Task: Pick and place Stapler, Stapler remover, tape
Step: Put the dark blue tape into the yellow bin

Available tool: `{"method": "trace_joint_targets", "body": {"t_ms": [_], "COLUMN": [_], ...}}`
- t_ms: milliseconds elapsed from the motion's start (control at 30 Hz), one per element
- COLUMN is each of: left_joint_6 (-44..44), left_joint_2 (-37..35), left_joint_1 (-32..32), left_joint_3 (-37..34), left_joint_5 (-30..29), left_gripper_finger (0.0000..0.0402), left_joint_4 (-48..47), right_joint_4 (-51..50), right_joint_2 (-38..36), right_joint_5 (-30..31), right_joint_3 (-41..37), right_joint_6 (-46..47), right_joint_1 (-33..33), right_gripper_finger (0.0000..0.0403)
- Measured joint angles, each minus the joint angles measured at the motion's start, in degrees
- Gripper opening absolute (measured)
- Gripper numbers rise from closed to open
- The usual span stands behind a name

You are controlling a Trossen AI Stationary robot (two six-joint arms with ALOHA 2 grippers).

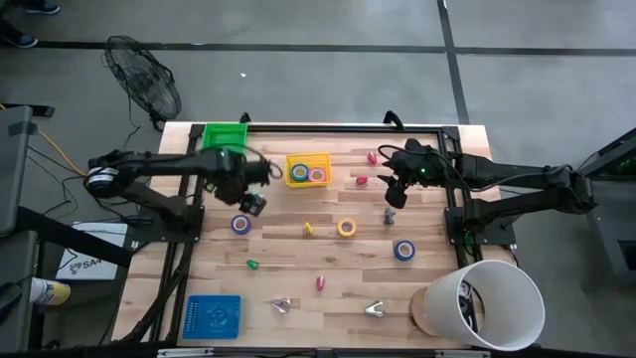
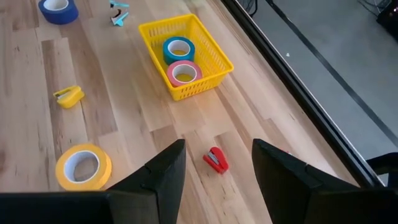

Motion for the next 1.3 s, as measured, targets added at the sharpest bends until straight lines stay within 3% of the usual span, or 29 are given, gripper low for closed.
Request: {"method": "trace_joint_targets", "body": {"t_ms": [400,800,1067,1167,1300], "left_joint_6": [-17.33,-18.58,-14.43,-14.07,-13.94], "left_joint_2": [3.4,9.36,12.64,12.89,12.89], "left_joint_1": [-11.52,-12.15,-12.15,-12.15,-12.15], "left_joint_3": [-5.6,-9.16,-11.55,-11.56,-11.56], "left_joint_5": [2.0,0.68,1.33,1.09,0.64], "left_gripper_finger": [0.0202,0.0201,0.0199,0.0179,0.0121], "left_joint_4": [10.98,17.36,21.19,21.34,21.43], "right_joint_4": [-0.01,-0.01,-0.03,-0.03,-0.03], "right_joint_2": [0.0,0.0,0.0,0.0,0.0], "right_joint_5": [-0.02,-1.26,-1.7,-1.75,-1.75], "right_joint_3": [0.0,0.0,0.0,0.0,0.0], "right_joint_6": [-1.45,-3.13,-3.13,-3.13,-3.14], "right_joint_1": [-0.01,-0.01,-0.01,-0.01,-0.01], "right_gripper_finger": [0.0176,0.0176,0.0176,0.0176,0.0176]}}
